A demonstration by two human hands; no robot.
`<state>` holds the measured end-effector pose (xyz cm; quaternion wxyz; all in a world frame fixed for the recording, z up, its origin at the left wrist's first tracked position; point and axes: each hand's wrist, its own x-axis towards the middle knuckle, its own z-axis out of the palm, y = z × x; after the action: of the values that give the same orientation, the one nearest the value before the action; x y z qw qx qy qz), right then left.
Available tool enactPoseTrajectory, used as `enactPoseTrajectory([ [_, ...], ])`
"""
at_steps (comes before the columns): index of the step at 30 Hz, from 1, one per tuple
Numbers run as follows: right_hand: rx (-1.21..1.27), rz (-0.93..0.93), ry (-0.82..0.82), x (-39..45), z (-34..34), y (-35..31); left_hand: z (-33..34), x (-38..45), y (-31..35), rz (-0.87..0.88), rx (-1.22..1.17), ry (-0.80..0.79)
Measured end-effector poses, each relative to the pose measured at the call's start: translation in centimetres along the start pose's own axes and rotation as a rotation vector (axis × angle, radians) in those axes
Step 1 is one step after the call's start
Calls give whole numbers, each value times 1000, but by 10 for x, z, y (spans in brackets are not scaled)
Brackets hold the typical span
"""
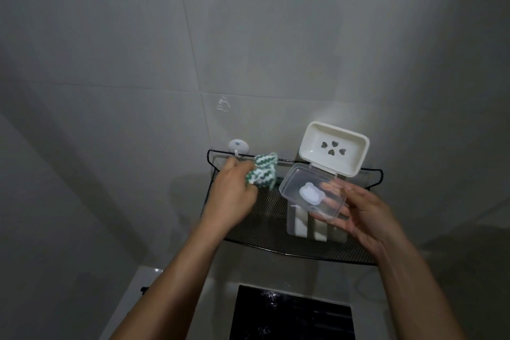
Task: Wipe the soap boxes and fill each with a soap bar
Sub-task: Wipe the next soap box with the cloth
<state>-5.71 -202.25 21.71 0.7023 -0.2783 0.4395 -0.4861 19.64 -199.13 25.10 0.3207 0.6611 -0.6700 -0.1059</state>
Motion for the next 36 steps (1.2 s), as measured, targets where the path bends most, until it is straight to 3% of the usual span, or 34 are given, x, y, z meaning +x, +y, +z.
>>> enactPoseTrajectory([
  [7, 43, 13, -8, -4, 0, 4, 26, -2, -28, -122, 26, -83],
  [14, 97, 19, -36, -9, 11, 4, 61, -20, -32, -85, 166, -335],
  [19, 103, 9, -46, -13, 11, 3, 57, -22, -32, -79, 218, -361],
  [22, 116, 1, -45, -14, 12, 6, 45, -24, -14, -198, -178, -249],
  [25, 115, -28, -27, -11, 15, 9, 37, -30, 12, -375, -656, -345],
  [28, 131, -50, -28, -10, 22, 13, 43, -36, 30, -436, -857, -424],
  [36, 166, -44, -79, -15, 26, 17, 35, -23, 34, -612, -1300, -209],
])
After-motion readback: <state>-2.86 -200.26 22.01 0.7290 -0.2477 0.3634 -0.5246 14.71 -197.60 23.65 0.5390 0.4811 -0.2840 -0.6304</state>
